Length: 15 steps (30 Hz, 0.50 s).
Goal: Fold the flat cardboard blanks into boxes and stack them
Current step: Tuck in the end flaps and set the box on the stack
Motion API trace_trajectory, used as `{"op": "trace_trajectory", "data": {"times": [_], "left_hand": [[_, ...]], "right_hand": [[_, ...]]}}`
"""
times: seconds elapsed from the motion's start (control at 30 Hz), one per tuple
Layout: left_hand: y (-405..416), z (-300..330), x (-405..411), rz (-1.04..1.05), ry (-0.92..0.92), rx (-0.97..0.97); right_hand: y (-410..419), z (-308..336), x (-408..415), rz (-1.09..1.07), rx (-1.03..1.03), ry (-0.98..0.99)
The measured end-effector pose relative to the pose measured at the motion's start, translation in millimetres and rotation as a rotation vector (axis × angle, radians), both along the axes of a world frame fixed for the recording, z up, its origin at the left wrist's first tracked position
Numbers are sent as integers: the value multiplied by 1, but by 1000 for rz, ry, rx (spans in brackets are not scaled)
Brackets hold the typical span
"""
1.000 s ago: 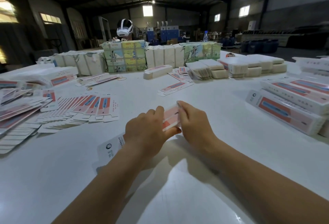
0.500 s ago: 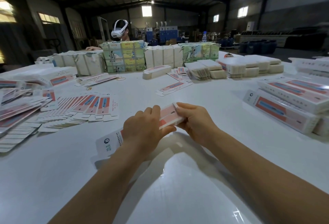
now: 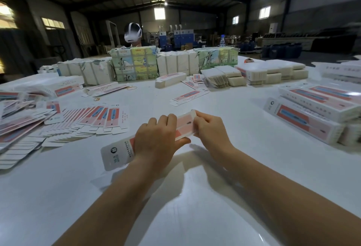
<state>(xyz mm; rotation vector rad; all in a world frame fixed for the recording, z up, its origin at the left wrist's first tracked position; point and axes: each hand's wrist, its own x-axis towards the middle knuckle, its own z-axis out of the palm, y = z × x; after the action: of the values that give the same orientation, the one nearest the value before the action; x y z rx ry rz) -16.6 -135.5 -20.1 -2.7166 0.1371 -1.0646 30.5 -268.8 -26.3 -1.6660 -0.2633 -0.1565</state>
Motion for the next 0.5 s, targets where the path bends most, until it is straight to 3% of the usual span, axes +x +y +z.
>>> {"op": "trace_trajectory", "data": {"times": [0.13,0.37,0.5], "left_hand": [[-3,0,0,17,21,-53],[-1,1,-2,4,9,-175],[-5,2,-6,-15,18,-153]], "right_hand": [[0,1,-8,-104,-237,-307],[-1,5,-14,-73,-256,-404],[4,0,-13,-104,-414,-465]]}}
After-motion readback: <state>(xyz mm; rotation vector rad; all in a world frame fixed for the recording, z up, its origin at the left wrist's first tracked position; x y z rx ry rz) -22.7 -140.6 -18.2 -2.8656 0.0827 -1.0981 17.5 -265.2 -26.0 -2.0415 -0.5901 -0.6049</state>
